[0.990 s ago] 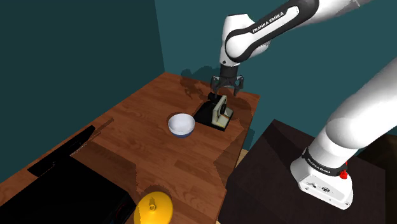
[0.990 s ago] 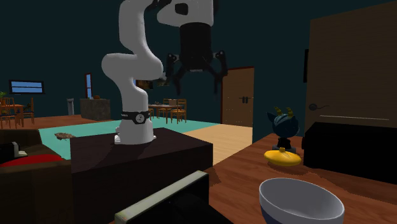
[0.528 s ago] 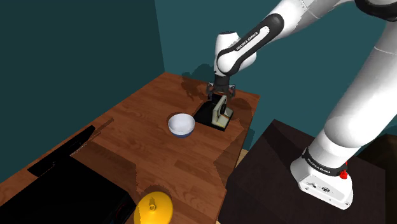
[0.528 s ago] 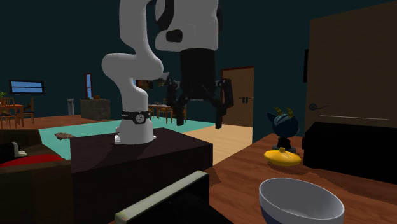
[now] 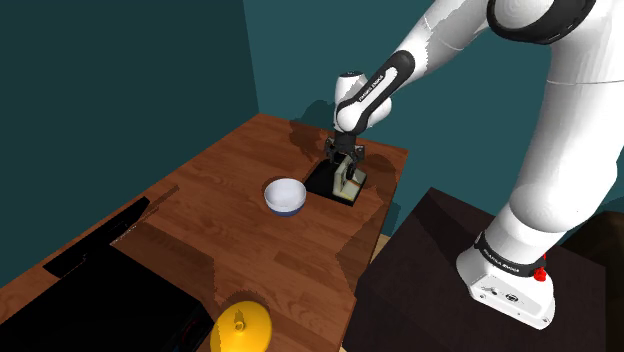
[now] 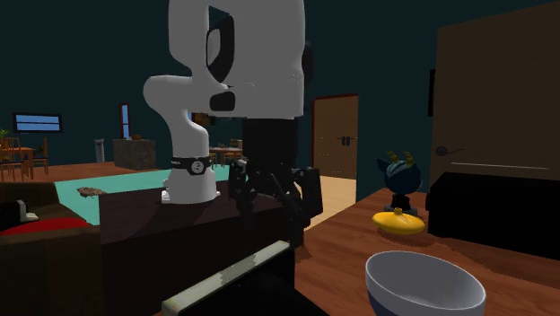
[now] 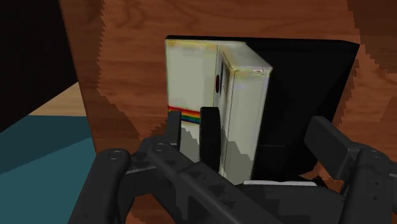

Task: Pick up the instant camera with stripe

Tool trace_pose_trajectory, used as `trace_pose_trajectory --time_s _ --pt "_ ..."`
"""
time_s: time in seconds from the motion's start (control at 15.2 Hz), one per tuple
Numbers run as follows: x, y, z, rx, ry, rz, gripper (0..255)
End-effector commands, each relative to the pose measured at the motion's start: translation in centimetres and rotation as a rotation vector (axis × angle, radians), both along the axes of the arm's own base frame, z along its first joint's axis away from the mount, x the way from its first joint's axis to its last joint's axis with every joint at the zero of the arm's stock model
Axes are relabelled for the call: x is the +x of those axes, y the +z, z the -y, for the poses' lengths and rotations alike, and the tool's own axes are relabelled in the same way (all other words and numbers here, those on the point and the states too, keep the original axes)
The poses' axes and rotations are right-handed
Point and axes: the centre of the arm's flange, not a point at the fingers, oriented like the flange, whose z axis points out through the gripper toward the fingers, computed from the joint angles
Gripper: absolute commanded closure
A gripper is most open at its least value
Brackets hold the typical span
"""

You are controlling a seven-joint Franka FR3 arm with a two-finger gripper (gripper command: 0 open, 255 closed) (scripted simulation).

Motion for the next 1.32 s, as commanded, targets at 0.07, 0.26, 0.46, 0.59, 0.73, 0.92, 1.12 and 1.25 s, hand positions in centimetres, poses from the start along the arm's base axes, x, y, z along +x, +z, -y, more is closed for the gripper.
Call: trace_pose_trajectory --time_s 0.07,0.26,0.46,0.59,0.73,0.92,1.12,1.25 --pt "0.1 -1.6 0.1 -0.002 -0.012 0.001 0" --pt "0.1 -3.2 0.1 -0.002 -0.012 0.001 0" --pt "0.1 -4.0 0.1 -0.002 -0.012 0.001 0" --pt "0.1 -4.0 0.1 -0.002 -0.012 0.001 255" --pt "0.2 -4.0 0.1 -0.002 -0.012 0.0 255" --pt "0.2 -4.0 0.2 -0.002 -0.011 0.001 255" --pt "0.1 -4.0 0.1 -0.002 -0.012 0.001 255" --pt "0.1 -3.0 0.1 -0.002 -0.012 0.001 255"
